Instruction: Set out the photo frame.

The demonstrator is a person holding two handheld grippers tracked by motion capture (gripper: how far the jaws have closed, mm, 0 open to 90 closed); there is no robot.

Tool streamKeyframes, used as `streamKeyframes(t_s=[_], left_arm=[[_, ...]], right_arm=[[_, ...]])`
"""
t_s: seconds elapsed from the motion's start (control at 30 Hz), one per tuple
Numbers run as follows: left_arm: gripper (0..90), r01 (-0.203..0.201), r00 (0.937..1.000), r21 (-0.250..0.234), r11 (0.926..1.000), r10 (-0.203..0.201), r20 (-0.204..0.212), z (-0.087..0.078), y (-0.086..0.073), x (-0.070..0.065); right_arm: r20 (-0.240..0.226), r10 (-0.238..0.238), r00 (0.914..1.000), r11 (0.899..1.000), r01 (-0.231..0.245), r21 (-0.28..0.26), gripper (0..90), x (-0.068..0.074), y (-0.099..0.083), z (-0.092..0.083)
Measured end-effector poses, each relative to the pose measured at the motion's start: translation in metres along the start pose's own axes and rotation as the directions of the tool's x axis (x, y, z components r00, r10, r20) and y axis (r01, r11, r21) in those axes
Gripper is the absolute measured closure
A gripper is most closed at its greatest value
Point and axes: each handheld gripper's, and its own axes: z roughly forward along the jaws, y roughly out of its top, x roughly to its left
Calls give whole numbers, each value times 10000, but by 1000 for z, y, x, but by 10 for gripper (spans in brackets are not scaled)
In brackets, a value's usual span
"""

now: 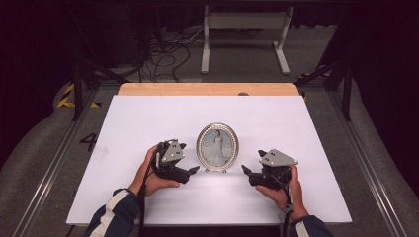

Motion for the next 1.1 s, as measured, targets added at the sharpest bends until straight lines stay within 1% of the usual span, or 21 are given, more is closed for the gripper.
streamKeyframes(t_s=[0.03, 0.13, 0.27, 0.33, 0.37, 0.43, 0.67, 0.77, 0.97, 1.1], left_arm=[[116, 8, 10000, -30, 10000, -8, 46, -1, -1, 0], [94, 7, 9999, -139, 9999, -6, 125, -4, -3, 0], [76, 36, 9999, -114, 9999, -34, 166, -7, -6, 1], [65, -23, 9999, -71, 10000, 24, 127, -8, -8, 0], [65, -162, 9998, -31, 9999, 163, 90, -9, -9, 0], [57, -280, 9996, 31, 9996, 280, -17, -12, -12, -1], [62, -418, 9989, 141, 9990, 421, -212, -19, -18, -2], [64, -438, 9987, 185, 9989, 442, -261, -22, -21, -1], [65, -365, 9985, 215, 9991, 373, -392, -29, -28, 1], [65, -293, 9981, 231, 9993, 305, -534, -35, -33, 2]], right_arm=[[-36, -12, 10000, 10000, 12, -20, 239, -1, -1, -1], [67, -108, 9999, 9999, 109, -33, 236, -2, -3, -4], [121, -150, 9998, 9999, 150, -14, 233, -3, -5, -6], [194, -223, 9996, 9997, 224, -23, 233, -4, -7, -8], [194, -223, 9996, 9997, 224, -23, 232, -4, -7, -8], [224, -243, 9995, 9997, 245, -59, 231, -5, -8, -10], [344, -271, 9990, 9996, 273, -56, 226, -7, -12, -14], [391, -252, 9989, 9997, 254, -46, 225, -8, -13, -16], [526, -167, 9985, 9998, 174, -122, 220, -11, -15, -18], [551, -203, 9983, 9997, 211, -132, 218, -11, -16, -18]])
